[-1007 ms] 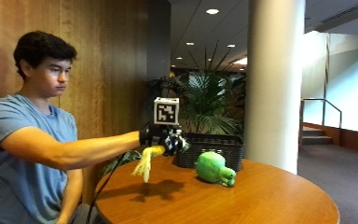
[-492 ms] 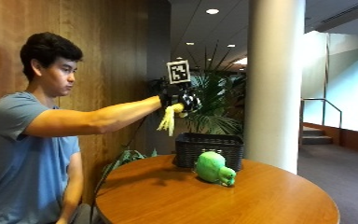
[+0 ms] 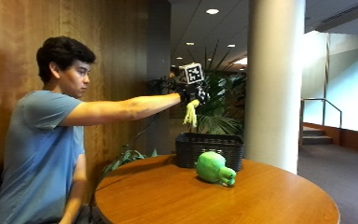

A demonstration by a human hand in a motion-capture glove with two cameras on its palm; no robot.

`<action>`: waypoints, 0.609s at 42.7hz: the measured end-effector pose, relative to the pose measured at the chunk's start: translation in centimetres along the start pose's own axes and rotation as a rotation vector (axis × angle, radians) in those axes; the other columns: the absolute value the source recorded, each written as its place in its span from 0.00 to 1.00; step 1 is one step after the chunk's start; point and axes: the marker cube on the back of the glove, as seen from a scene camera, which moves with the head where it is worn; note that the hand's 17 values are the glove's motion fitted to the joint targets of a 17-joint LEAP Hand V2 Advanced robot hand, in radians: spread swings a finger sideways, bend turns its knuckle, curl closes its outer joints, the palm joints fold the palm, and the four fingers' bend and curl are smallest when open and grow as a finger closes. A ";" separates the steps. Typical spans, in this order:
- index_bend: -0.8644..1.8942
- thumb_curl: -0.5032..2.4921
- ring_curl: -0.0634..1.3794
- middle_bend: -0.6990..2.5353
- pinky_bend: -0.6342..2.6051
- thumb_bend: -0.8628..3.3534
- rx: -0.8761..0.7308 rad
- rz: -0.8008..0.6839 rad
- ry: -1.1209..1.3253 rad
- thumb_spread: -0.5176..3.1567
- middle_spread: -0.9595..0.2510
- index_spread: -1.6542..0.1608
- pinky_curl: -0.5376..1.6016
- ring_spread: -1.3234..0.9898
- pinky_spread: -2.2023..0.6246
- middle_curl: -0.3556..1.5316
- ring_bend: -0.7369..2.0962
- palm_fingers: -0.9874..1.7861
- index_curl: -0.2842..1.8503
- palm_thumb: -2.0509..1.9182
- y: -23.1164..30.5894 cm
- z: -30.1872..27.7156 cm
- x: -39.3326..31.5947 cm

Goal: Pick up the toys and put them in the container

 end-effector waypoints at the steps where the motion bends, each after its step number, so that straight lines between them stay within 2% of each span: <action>1: 0.37 0.54 0.41 0.38 0.56 0.30 0.006 -0.004 -0.026 0.38 0.38 0.71 0.45 0.40 0.62 0.62 0.74 0.68 0.14 0.71 0.2 0.2 0.5; 8: 0.37 0.55 0.41 0.37 0.56 0.30 0.026 0.042 -0.176 0.37 0.37 0.71 0.45 0.40 0.62 0.63 0.73 0.67 0.13 0.70 -1.0 3.0 -1.6; 14: 0.34 0.55 0.41 0.35 0.57 0.28 -0.066 -0.003 -0.116 0.37 0.37 0.72 0.46 0.40 0.62 0.64 0.73 0.62 0.13 0.68 -0.8 5.6 -1.6; 15: 0.30 0.52 0.39 0.33 0.59 0.26 -0.093 0.001 -0.104 0.41 0.44 0.72 0.46 0.42 0.63 0.63 0.71 0.54 0.12 0.64 -0.8 5.9 -1.5; 16: 0.30 0.50 0.41 0.32 0.60 0.25 -0.118 0.007 -0.089 0.41 0.46 0.73 0.47 0.43 0.64 0.63 0.71 0.52 0.12 0.62 -0.7 6.1 -1.4; 17: 0.30 0.49 0.40 0.30 0.61 0.23 -0.138 0.014 -0.070 0.42 0.50 0.73 0.48 0.44 0.65 0.62 0.70 0.44 0.13 0.59 -0.7 6.3 -1.2; 21: 0.33 0.44 0.38 0.27 0.66 0.19 -0.166 0.032 -0.042 0.43 0.63 0.74 0.49 0.49 0.69 0.60 0.66 0.34 0.14 0.54 -0.5 6.3 -0.2; 26: 0.34 0.41 0.33 0.26 0.67 0.19 -0.150 0.092 -0.006 0.43 0.74 0.75 0.48 0.53 0.73 0.56 0.62 0.31 0.14 0.52 -0.3 5.1 1.5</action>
